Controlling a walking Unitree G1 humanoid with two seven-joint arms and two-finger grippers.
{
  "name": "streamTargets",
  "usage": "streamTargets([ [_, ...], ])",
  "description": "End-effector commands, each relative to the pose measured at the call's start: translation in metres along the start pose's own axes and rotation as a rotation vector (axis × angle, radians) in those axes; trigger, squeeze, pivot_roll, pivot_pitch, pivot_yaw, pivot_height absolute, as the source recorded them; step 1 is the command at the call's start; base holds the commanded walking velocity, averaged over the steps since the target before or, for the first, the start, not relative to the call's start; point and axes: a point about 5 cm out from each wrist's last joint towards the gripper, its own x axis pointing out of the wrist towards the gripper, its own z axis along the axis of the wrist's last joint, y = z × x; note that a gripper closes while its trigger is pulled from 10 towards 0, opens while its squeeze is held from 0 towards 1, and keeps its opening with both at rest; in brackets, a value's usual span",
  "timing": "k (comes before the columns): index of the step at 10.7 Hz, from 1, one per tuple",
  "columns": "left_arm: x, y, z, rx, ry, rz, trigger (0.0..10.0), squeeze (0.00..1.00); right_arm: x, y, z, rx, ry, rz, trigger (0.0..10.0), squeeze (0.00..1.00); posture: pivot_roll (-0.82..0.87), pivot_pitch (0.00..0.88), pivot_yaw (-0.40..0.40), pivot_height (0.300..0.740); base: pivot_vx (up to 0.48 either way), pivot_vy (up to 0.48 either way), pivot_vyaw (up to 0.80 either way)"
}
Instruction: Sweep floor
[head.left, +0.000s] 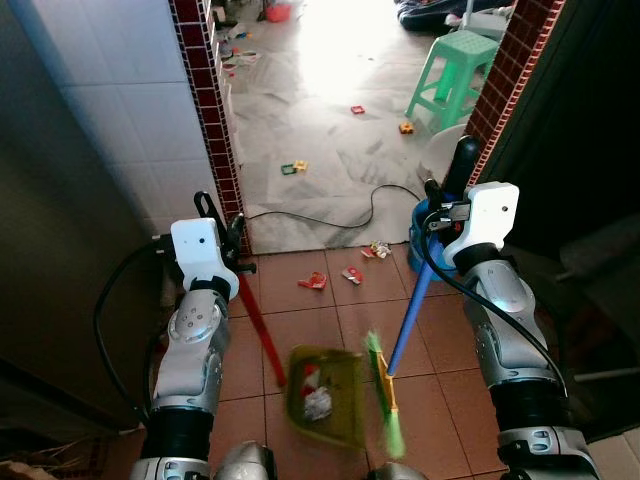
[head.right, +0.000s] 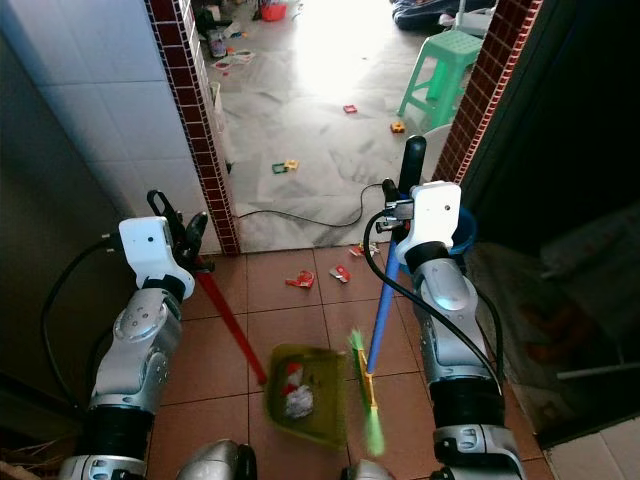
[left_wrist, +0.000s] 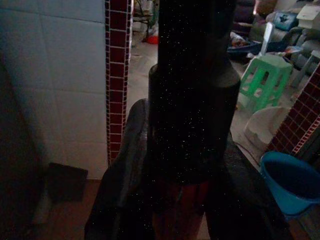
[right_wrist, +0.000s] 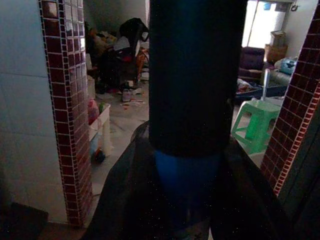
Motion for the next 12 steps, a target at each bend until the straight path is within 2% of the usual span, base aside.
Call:
streamTargets([
  [1,0.004,-0.003,0.018,-0.003,-0.074,-0.019,10.0,0.00,0.006,-0.001,0.013,-0.011,-0.051,-0.007,10.0,0.00,-0.04,0.000,-0.006,0.740,0.000,0.000,0.00],
  [3,0.006,-0.006,0.030,-0.014,-0.113,-0.038,10.0,0.00,0.007,-0.005,0.012,-0.001,-0.044,-0.023,10.0,0.00,-0.04,0.000,-0.002,0.740,0.000,0.000,-0.29],
  [6,0.014,-0.012,0.064,-0.053,-0.214,-0.043,10.0,0.00,0.006,-0.008,0.012,-0.009,-0.039,-0.035,10.0,0.00,-0.04,0.000,0.000,0.740,0.000,0.000,-0.66],
  [8,0.014,-0.012,0.067,-0.050,-0.224,-0.047,10.0,0.00,0.006,-0.009,0.012,-0.017,-0.042,-0.044,10.0,0.00,-0.04,0.000,0.000,0.740,0.161,0.000,-0.80],
  [11,0.015,-0.014,0.077,-0.076,-0.253,-0.048,10.0,0.00,0.006,-0.013,0.011,-0.032,-0.035,-0.055,10.0,0.00,-0.04,0.000,-0.001,0.740,0.340,0.339,0.00],
  [12,0.016,-0.014,0.082,-0.083,-0.268,-0.048,10.0,0.00,0.006,-0.015,0.008,-0.064,-0.019,-0.072,10.0,0.00,-0.04,0.000,0.000,0.740,0.341,0.337,0.00],
])
